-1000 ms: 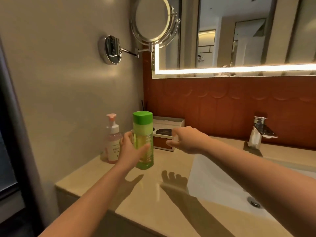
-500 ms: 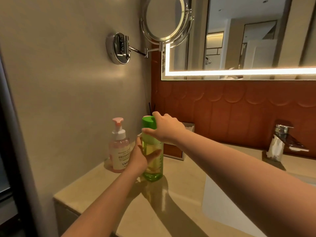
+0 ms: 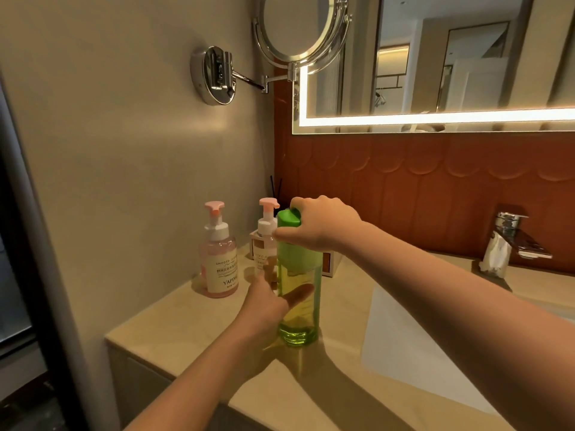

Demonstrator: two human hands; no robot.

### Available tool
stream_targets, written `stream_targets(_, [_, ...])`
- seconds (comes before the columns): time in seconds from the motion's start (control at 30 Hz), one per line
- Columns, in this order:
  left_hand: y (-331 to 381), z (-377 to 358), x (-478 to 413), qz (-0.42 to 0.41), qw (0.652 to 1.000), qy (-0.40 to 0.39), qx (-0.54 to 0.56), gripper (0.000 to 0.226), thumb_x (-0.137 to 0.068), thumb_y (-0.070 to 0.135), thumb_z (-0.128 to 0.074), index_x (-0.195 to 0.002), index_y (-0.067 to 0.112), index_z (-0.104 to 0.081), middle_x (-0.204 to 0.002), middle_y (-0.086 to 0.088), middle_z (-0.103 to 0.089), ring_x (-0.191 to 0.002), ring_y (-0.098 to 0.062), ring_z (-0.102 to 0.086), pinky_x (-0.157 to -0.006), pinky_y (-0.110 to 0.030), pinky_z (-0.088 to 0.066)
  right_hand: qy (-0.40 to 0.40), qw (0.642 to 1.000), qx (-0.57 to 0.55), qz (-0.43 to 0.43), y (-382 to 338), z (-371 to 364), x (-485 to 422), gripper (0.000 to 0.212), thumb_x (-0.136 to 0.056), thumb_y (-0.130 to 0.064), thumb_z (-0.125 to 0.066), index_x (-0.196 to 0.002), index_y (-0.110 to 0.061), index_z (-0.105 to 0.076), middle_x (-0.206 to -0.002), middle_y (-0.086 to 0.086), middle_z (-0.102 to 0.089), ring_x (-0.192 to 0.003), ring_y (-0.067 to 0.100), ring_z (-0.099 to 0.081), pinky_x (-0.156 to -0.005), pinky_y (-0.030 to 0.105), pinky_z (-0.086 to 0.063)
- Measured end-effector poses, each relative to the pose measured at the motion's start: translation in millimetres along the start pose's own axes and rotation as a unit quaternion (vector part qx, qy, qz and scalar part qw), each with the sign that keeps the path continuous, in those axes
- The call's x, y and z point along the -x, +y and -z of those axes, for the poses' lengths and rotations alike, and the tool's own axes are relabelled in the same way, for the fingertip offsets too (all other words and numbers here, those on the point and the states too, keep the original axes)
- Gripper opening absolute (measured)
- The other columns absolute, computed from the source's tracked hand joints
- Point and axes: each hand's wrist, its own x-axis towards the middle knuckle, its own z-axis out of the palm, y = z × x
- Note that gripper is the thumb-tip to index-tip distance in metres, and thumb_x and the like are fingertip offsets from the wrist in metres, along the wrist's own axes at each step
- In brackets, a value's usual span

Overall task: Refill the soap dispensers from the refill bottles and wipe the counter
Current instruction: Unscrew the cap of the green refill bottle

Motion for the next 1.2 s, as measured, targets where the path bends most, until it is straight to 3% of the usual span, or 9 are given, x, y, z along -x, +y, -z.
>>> stream_targets(0.07, [4.6, -4.0, 7.7, -0.021, 1.0, -0.015, -0.005, 0.059, -0.075, 0.023, -0.074, -0.119, 0.028, -0.036, -0.105, 0.017, -0.051, -0.103, -0.007, -0.051, -0.08, -0.016, -0.043, -0.002, 1.0, 0.0, 0.006, 2.4, 6.3, 10.7, 0.044, -0.079, -0.066, -0.051, -0.094, -0.026, -0.043, -0.084, -0.003, -0.055, -0.073, 0.016, -0.055, -0.063, 0.03, -0.051])
stream_targets(0.13, [9.6, -7.8, 13.5, -0.052, 0.998, -0.037, -0.007, 0.059, -0.068, 0.026, -0.077, -0.115, 0.025, -0.042, -0.107, 0.013, -0.058, -0.098, -0.004, -0.056, -0.071, -0.011, -0.045, -0.011, 1.0, -0.001, 0.013, 3.9, 13.6, 23.3, 0.044, -0.079, -0.066, -0.051, -0.093, -0.025, -0.043, -0.084, -0.003, -0.055, -0.07, 0.014, -0.053, -0.057, 0.026, -0.045])
stream_targets(0.23, [16.8, -19.0, 20.5, -0.112, 0.993, -0.028, 0.029, 0.076, -0.057, 0.036, -0.076, -0.125, 0.021, -0.045, -0.115, 0.004, -0.059, -0.108, -0.011, -0.056, -0.077, -0.018, -0.048, -0.023, 0.999, -0.017, 0.028, 5.1, 20.4, 39.9, 0.041, -0.08, -0.063, -0.052, -0.094, -0.025, -0.044, -0.085, -0.003, -0.055, -0.069, 0.012, -0.052, -0.057, 0.024, -0.044])
stream_targets(0.4, [25.9, -38.8, 35.8, -0.159, 0.982, -0.015, 0.101, 0.06, -0.057, 0.027, -0.072, -0.111, 0.036, -0.047, -0.107, 0.005, -0.059, -0.102, -0.011, -0.057, -0.08, -0.025, -0.053, -0.027, 0.999, -0.02, 0.024, 5.2, 30.5, 61.2, 0.044, -0.08, -0.062, -0.052, -0.098, -0.022, -0.051, -0.089, -0.002, -0.06, -0.075, 0.015, -0.057, -0.068, 0.03, -0.054])
stream_targets(0.53, [20.6, -46.7, 37.5, -0.156, 0.981, -0.014, 0.11, 0.056, -0.063, 0.031, -0.081, -0.106, 0.036, -0.046, -0.102, 0.001, -0.061, -0.097, -0.02, -0.062, -0.077, -0.037, -0.057, -0.017, 0.996, 0.086, -0.001, 0.0, 35.6, 69.4, 0.054, -0.08, -0.07, -0.045, -0.1, -0.021, -0.055, -0.085, -0.002, -0.06, -0.07, 0.013, -0.054, -0.061, 0.026, -0.048])
stream_targets(0.7, [11.6, -54.5, 35.2, -0.195, 0.977, 0.034, 0.079, 0.064, -0.053, 0.05, -0.072, -0.11, 0.031, -0.049, -0.103, -0.003, -0.064, -0.095, -0.019, -0.065, -0.072, -0.028, -0.056, -0.043, 0.963, 0.265, -0.003, -18.4, 49.0, 63.1, 0.062, -0.081, -0.069, -0.045, -0.11, -0.015, -0.057, -0.072, 0.001, -0.049, -0.074, 0.017, -0.053, -0.063, 0.027, -0.045])
stream_targets(0.8, [8.0, -54.9, 33.2, -0.218, 0.972, 0.047, 0.073, 0.057, -0.058, 0.048, -0.07, -0.109, 0.036, -0.05, -0.1, 0.013, -0.067, -0.095, -0.009, -0.065, -0.071, -0.022, -0.054, -0.052, 0.955, 0.291, -0.015, -27.1, 46.7, 54.9, 0.06, -0.083, -0.069, -0.044, -0.104, -0.015, -0.055, -0.075, 0.003, -0.051, -0.075, 0.018, -0.054, -0.068, 0.028, -0.049])
stream_targets(0.93, [9.2, -55.7, 33.3, -0.22, 0.972, 0.039, 0.073, 0.053, -0.062, 0.041, -0.073, -0.109, 0.035, -0.048, -0.093, 0.021, -0.066, -0.091, 0.001, -0.063, -0.068, -0.014, -0.051, 0.001, 0.963, 0.269, -0.009, -19.8, 37.9, 58.2, 0.054, -0.088, -0.064, -0.037, -0.087, -0.013, -0.056, -0.068, 0.0, -0.051, -0.064, 0.015, -0.052, -0.058, 0.025, -0.043])
stream_targets(1.2, [17.0, -56.2, 37.6, -0.209, 0.974, 0.017, 0.091, 0.055, -0.061, 0.033, -0.071, -0.109, 0.035, -0.045, -0.1, 0.008, -0.061, -0.086, 0.008, -0.06, -0.065, -0.008, -0.049, 0.085, 0.981, 0.174, 0.031, -3.2, 29.7, 65.0, 0.055, -0.087, -0.063, -0.036, -0.102, -0.019, -0.065, -0.067, -0.004, -0.052, -0.055, 0.01, -0.044, -0.05, 0.022, -0.035])
